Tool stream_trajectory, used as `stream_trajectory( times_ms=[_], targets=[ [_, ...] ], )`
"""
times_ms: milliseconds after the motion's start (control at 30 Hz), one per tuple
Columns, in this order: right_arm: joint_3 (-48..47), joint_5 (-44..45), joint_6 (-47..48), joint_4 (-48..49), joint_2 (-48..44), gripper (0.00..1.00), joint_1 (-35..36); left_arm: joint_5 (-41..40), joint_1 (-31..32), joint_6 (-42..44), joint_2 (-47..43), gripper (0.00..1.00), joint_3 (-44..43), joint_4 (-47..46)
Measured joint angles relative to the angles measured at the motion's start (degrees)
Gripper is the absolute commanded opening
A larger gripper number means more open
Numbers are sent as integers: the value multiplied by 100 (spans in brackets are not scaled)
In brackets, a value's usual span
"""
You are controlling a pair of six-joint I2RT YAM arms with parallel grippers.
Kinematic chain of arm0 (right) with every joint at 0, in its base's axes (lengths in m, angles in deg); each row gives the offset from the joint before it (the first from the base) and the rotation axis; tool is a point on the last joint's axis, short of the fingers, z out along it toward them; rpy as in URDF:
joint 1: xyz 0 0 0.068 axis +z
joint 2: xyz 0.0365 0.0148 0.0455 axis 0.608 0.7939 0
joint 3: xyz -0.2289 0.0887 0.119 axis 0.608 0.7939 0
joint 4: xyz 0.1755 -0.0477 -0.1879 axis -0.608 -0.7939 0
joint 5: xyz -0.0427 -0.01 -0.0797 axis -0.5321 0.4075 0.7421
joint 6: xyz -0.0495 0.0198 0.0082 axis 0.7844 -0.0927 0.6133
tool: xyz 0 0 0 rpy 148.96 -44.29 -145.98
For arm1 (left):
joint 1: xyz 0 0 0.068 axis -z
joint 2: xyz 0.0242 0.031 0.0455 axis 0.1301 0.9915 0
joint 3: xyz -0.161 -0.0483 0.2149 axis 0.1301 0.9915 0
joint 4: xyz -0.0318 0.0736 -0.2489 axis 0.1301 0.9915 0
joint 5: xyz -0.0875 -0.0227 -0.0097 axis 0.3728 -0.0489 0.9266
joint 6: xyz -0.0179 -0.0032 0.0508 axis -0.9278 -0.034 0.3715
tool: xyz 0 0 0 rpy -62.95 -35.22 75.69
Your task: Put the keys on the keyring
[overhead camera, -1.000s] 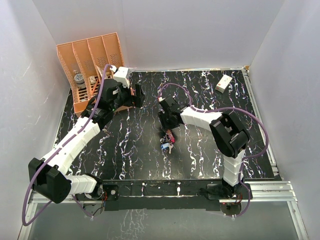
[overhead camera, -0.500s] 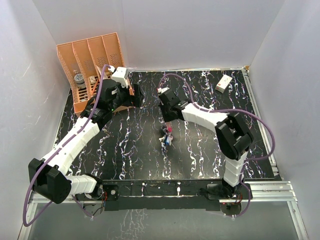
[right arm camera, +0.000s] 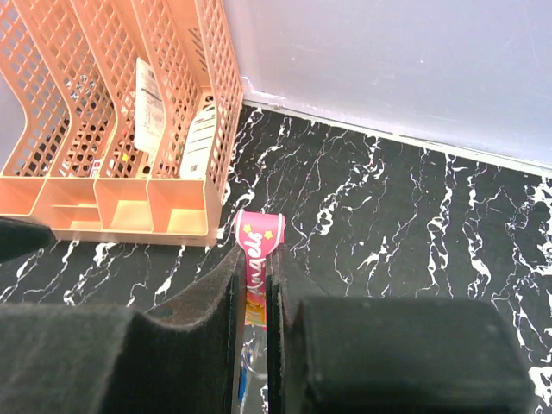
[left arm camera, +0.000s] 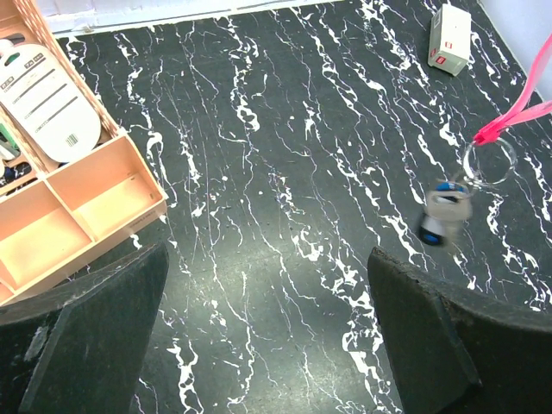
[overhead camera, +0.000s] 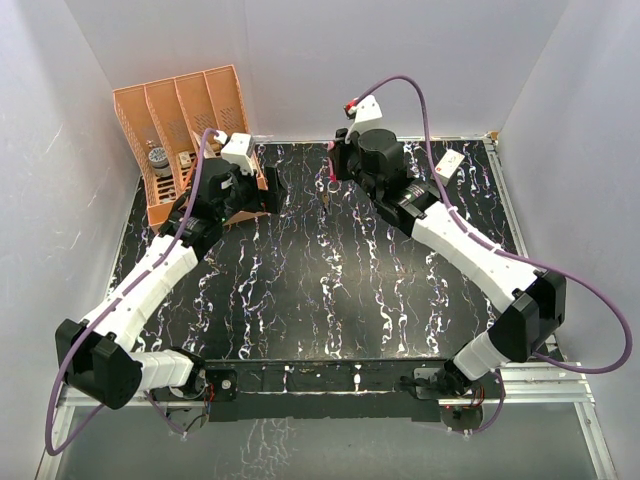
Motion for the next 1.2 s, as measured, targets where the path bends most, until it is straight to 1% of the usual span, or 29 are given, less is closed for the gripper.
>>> stream_trajectory(
  times_ms=[233,333,400,567,767,867,967,1200],
  targets=[
    [0,-2,15,107,-42,7,-33,2,0,-66,-48,98,0,-7],
    [15,-9,-9,170,-74,7,-48,79,0,-122,-83,99,35,-164],
    [76,-33,-52,299,-140,7,-61,223,0,-177,-177,98,181,-439],
    [142,-146,-201,553,-313,7,-87,951,-2,-581,-424,98,741,-1615],
    [144,-407,-415,787,-345,7,-120,1847,-2,-1113,-195,99,999,-2931],
    [144,-533,-498,837,-345,6,-125,2127,-2,-1311,-4,99,1064,-3421],
    [144,-651,-588,894,-345,6,-125,2275,-2,-1419,153,99,1119,-3773],
    [153,-890,-745,979,-348,7,-125,2430,-2,-1526,455,98,1123,-4214]
  ],
)
